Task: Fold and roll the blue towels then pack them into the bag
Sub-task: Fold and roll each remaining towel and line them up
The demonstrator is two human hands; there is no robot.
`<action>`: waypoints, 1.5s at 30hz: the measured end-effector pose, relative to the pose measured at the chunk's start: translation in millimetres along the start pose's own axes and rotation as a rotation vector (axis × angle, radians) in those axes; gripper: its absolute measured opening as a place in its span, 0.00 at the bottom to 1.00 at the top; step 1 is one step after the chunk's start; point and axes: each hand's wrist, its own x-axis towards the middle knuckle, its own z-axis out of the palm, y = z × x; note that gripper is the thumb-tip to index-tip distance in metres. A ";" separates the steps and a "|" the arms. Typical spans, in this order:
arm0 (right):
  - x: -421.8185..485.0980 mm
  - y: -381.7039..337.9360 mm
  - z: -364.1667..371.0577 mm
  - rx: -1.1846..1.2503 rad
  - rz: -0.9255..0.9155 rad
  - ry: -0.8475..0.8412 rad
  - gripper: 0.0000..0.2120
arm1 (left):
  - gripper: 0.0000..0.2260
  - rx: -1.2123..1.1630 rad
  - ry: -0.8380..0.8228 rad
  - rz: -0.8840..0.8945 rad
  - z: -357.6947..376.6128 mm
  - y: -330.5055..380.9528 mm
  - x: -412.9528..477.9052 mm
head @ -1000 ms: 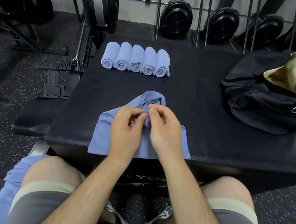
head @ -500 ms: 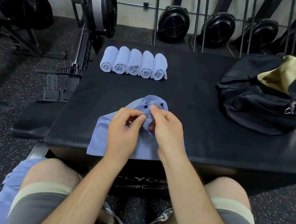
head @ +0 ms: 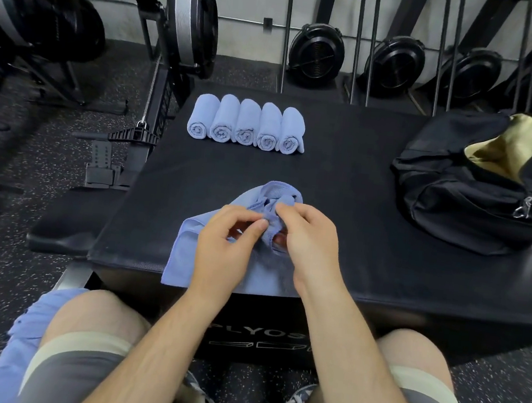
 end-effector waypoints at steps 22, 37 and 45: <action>5.5 1.4 -19.2 -0.171 -0.310 0.024 0.02 | 0.02 -0.191 0.094 -0.225 12.1 15.6 17.7; 8.4 -10.4 -20.2 -0.326 -0.350 0.042 0.06 | 0.06 0.060 0.094 -0.076 -9.1 22.2 33.2; 53.3 -54.0 -57.3 -0.420 -0.388 0.179 0.04 | 0.09 0.222 0.173 -0.013 -74.7 29.2 115.5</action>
